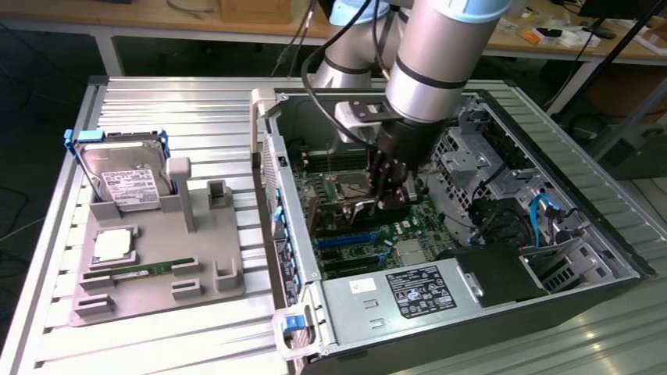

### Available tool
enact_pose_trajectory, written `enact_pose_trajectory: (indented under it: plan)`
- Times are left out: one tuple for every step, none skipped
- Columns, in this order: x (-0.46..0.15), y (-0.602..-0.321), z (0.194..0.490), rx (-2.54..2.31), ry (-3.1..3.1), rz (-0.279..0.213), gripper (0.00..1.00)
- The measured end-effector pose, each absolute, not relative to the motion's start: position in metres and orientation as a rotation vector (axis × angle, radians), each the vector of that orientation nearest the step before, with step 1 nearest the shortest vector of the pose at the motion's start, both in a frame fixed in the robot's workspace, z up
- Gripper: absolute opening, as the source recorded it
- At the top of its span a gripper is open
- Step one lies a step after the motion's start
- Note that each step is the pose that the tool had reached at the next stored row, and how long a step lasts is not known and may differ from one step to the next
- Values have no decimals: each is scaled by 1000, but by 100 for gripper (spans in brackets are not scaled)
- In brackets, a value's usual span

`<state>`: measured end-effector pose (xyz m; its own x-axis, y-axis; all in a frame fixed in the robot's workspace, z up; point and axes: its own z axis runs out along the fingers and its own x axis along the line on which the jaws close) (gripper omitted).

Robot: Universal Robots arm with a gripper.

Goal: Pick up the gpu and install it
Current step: 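Insert the gpu into the slot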

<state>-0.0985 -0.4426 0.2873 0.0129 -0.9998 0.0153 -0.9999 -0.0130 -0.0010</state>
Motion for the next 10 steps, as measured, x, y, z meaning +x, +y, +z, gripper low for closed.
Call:
enact_pose_trajectory:
  plan:
    - [-99,-443,287,2229,-2200,18,27]
    - [-99,-443,287,2229,-2200,18,27]
    - [-100,-443,286,2229,-2200,18,27]
    - [-101,-444,286,2229,-2200,18,27]
    - [-103,-444,285,2229,-2200,18,27]
    - [-105,-444,285,2229,-2200,18,27]
    - [-106,-444,284,2229,-2200,18,27]
    - [-106,-445,283,2229,-2200,18,27]
    - [-106,-445,283,2229,-2200,18,27]
    - [-106,-446,282,2229,-2200,18,27]
